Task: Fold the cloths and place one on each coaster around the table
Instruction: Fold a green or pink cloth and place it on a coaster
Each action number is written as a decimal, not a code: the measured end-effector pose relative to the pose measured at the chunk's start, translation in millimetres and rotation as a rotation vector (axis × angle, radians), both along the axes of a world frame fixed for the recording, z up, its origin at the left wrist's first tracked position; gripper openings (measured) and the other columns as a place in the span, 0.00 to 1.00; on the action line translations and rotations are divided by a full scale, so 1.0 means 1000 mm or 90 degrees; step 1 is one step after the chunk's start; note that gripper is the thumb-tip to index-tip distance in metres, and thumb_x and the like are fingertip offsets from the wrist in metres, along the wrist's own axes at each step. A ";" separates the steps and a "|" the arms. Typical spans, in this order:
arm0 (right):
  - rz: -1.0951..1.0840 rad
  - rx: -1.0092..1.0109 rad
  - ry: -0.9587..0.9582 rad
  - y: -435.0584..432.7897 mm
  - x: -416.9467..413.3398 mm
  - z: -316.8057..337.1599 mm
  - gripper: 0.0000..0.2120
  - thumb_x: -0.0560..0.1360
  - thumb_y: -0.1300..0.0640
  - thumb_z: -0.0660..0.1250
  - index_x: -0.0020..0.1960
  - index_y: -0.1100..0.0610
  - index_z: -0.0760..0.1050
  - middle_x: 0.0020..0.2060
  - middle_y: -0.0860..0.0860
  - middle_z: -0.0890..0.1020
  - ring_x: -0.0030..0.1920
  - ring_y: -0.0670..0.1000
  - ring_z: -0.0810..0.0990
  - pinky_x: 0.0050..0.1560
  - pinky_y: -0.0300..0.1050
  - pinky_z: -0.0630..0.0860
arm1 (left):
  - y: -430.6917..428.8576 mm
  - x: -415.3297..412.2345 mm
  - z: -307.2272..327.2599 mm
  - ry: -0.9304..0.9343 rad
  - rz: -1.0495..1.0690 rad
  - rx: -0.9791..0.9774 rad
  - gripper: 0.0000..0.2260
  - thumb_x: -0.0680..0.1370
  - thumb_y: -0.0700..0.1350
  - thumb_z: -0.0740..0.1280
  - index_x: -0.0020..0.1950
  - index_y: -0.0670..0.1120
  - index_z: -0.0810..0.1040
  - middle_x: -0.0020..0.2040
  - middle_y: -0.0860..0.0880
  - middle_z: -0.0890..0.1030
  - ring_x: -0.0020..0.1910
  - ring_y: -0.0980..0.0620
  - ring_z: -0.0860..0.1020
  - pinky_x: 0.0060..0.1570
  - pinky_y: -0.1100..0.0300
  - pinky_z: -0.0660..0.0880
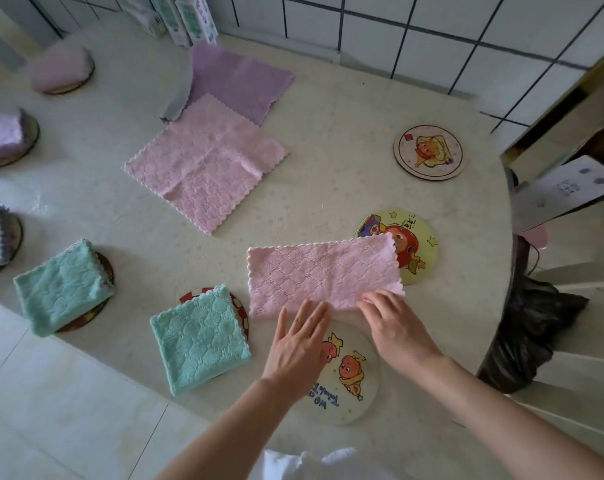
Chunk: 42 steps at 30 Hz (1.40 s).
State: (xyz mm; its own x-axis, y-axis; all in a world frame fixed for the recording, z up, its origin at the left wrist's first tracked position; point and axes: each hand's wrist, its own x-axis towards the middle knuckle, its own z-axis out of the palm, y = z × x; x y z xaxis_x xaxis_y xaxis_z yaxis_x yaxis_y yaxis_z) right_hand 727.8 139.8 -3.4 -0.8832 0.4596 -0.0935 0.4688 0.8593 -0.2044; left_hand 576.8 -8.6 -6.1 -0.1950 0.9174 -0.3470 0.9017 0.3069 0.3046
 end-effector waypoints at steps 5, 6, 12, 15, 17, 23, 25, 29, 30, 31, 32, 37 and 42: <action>-0.008 0.005 -0.050 0.013 0.024 0.004 0.26 0.61 0.72 0.69 0.57 0.58 0.75 0.52 0.53 0.78 0.50 0.54 0.76 0.48 0.44 0.78 | -0.014 -0.013 0.010 -0.018 0.114 -0.011 0.29 0.80 0.53 0.54 0.77 0.55 0.43 0.77 0.60 0.43 0.75 0.55 0.37 0.72 0.39 0.36; -0.005 0.010 -0.067 0.015 0.028 0.004 0.28 0.58 0.72 0.72 0.57 0.58 0.75 0.51 0.53 0.78 0.49 0.54 0.76 0.46 0.45 0.78 | -0.017 -0.016 0.012 -0.009 0.136 -0.013 0.29 0.80 0.52 0.54 0.78 0.55 0.44 0.77 0.59 0.43 0.75 0.54 0.37 0.72 0.40 0.34; 0.026 0.033 -0.133 0.023 0.021 0.008 0.34 0.49 0.72 0.74 0.54 0.59 0.74 0.47 0.54 0.77 0.45 0.55 0.76 0.39 0.46 0.79 | -0.035 -0.015 0.022 0.062 0.171 -0.089 0.32 0.80 0.50 0.54 0.77 0.46 0.38 0.76 0.47 0.35 0.74 0.47 0.34 0.68 0.42 0.29; 0.025 0.054 -0.147 0.029 0.010 0.008 0.32 0.47 0.73 0.72 0.49 0.58 0.71 0.42 0.55 0.74 0.40 0.54 0.73 0.32 0.45 0.75 | -0.034 -0.015 0.023 0.061 0.173 -0.124 0.33 0.80 0.51 0.55 0.77 0.46 0.37 0.73 0.46 0.32 0.72 0.47 0.32 0.69 0.39 0.31; 0.022 0.066 -0.167 0.032 0.005 0.007 0.34 0.45 0.71 0.71 0.49 0.57 0.67 0.42 0.56 0.73 0.40 0.54 0.72 0.31 0.45 0.74 | -0.033 -0.017 0.022 0.063 0.166 -0.133 0.33 0.80 0.52 0.54 0.76 0.46 0.36 0.73 0.46 0.32 0.73 0.47 0.32 0.69 0.39 0.32; 0.007 0.087 -0.161 0.038 -0.003 0.009 0.30 0.52 0.73 0.70 0.51 0.57 0.70 0.43 0.54 0.75 0.43 0.56 0.74 0.34 0.48 0.73 | -0.034 -0.020 0.019 0.063 0.157 -0.117 0.32 0.81 0.52 0.53 0.77 0.46 0.36 0.74 0.46 0.32 0.75 0.46 0.34 0.71 0.39 0.34; -0.005 0.095 -0.124 0.042 -0.004 0.010 0.24 0.56 0.72 0.72 0.49 0.56 0.73 0.41 0.53 0.76 0.40 0.55 0.75 0.33 0.47 0.71 | -0.035 -0.021 0.019 0.063 0.160 -0.104 0.31 0.81 0.51 0.53 0.77 0.46 0.38 0.76 0.46 0.35 0.75 0.46 0.35 0.71 0.41 0.34; -0.019 0.065 -0.022 0.044 0.000 0.017 0.12 0.66 0.69 0.62 0.44 0.55 0.73 0.38 0.50 0.77 0.38 0.54 0.74 0.35 0.45 0.68 | -0.035 -0.025 0.018 0.045 0.182 -0.064 0.31 0.80 0.50 0.56 0.78 0.48 0.44 0.78 0.48 0.41 0.76 0.49 0.39 0.71 0.43 0.35; -0.033 0.040 0.011 0.042 0.002 0.022 0.12 0.66 0.69 0.62 0.44 0.55 0.73 0.38 0.49 0.78 0.38 0.53 0.75 0.35 0.45 0.70 | -0.033 -0.027 0.018 0.031 0.194 -0.058 0.31 0.80 0.50 0.57 0.78 0.48 0.45 0.78 0.49 0.42 0.76 0.49 0.40 0.72 0.42 0.36; -0.050 0.011 0.041 0.037 0.004 0.028 0.13 0.65 0.69 0.64 0.45 0.55 0.73 0.39 0.49 0.79 0.39 0.52 0.76 0.36 0.45 0.72 | -0.031 -0.030 0.018 0.018 0.207 -0.057 0.31 0.80 0.49 0.58 0.78 0.49 0.46 0.78 0.49 0.43 0.76 0.50 0.40 0.73 0.42 0.38; -0.066 -0.022 0.066 0.030 0.007 0.034 0.15 0.64 0.70 0.66 0.47 0.55 0.74 0.40 0.48 0.79 0.39 0.51 0.76 0.36 0.45 0.73 | -0.027 -0.033 0.018 0.008 0.219 -0.058 0.31 0.79 0.49 0.58 0.78 0.49 0.45 0.78 0.50 0.43 0.76 0.51 0.39 0.73 0.41 0.39; -0.069 -0.233 0.085 -0.013 0.020 0.054 0.19 0.72 0.68 0.66 0.60 0.54 0.72 0.43 0.43 0.76 0.41 0.42 0.75 0.40 0.35 0.74 | 0.001 -0.037 0.025 0.008 0.195 -0.051 0.36 0.77 0.51 0.62 0.77 0.52 0.42 0.78 0.52 0.44 0.76 0.46 0.39 0.71 0.41 0.34; -0.088 -0.447 0.110 -0.045 0.019 0.075 0.19 0.76 0.62 0.64 0.65 0.49 0.70 0.49 0.41 0.77 0.48 0.39 0.77 0.49 0.31 0.75 | 0.010 0.005 0.027 -0.089 0.032 0.095 0.26 0.77 0.47 0.64 0.75 0.52 0.61 0.73 0.51 0.68 0.70 0.50 0.68 0.64 0.48 0.73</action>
State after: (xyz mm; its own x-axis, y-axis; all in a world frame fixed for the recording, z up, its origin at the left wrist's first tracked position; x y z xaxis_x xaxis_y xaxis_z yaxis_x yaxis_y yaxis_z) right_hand 746.6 94.5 71.5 -0.8501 0.4514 -0.2714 0.4747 0.4334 -0.7661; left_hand 582.3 1.2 21.1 -0.2011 0.9510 -0.2350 0.8323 0.2924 0.4710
